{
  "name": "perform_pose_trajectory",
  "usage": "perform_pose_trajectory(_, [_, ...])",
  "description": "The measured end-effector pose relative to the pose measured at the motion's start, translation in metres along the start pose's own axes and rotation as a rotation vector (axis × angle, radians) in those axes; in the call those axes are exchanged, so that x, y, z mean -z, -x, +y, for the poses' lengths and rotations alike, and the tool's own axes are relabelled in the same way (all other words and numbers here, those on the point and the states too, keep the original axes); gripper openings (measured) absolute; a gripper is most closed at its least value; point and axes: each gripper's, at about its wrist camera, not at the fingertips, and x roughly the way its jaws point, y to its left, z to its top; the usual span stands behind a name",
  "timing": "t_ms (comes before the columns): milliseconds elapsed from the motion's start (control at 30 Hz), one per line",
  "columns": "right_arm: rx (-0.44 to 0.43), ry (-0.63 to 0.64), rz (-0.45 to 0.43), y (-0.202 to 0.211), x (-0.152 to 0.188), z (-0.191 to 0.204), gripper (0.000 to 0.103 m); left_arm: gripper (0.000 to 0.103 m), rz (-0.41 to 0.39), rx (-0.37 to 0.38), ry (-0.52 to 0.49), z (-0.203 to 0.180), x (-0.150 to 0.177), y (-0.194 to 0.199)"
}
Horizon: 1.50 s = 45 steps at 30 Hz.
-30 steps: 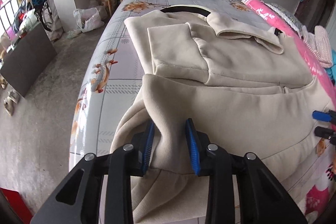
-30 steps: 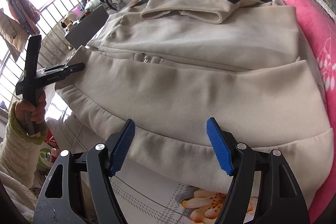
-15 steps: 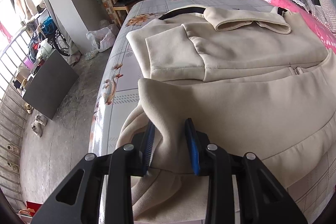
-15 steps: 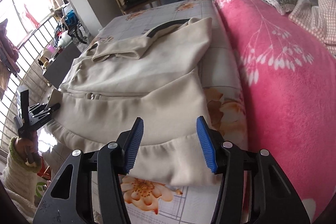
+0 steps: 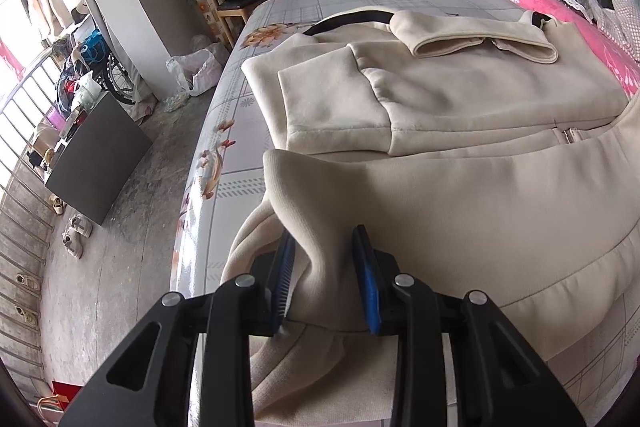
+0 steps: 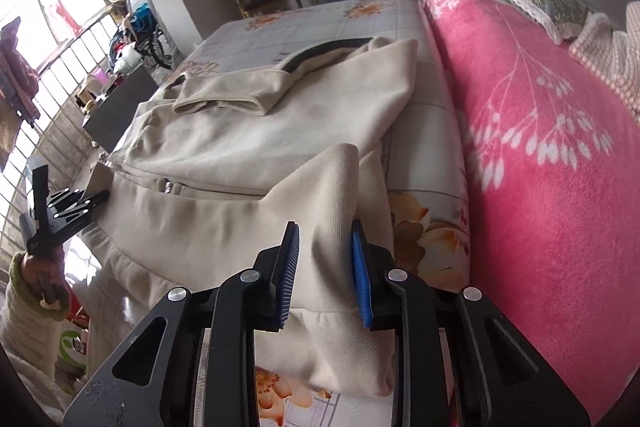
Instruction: Fold large clothes
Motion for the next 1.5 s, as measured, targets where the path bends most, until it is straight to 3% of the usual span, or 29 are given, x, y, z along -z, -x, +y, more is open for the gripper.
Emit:
perform_pose_trajectory(133, [0.000, 0.053, 0.023, -0.002, 0.000, 0.010, 0.025, 0.029, 0.003, 0.004, 0.004, 0.000, 0.000, 0.000])
perform_pose_trajectory(433, [-0.010, -0.054, 0.108, -0.034, -0.007, -0.020, 0.028, 0.029, 0.024, 0.018, 0.039, 0.003, 0.000, -0.001])
perform_pose_trajectory(567, [-0.006, 0.006, 0.103, -0.027, -0.005, -0.006, 0.027, 0.029, 0.035, 0.025, 0.052, 0.005, -0.002, -0.002])
perform_pose_trajectory(767, [0.086, 0.045, 0.121, -0.033, -0.006, -0.002, 0.027, 0.029, 0.040, 0.027, 0.059, 0.006, -0.003, -0.001])
perform_pose_trajectory(1000, [0.087, 0.042, 0.137, -0.040, -0.008, -0.003, 0.030, 0.029, 0.040, 0.028, 0.058, 0.006, -0.003, -0.001])
perform_pose_trajectory(1500, [-0.047, -0.091, 0.138, -0.046, -0.016, -0.024, 0.030, 0.029, 0.033, 0.016, 0.044, 0.004, -0.003, 0.000])
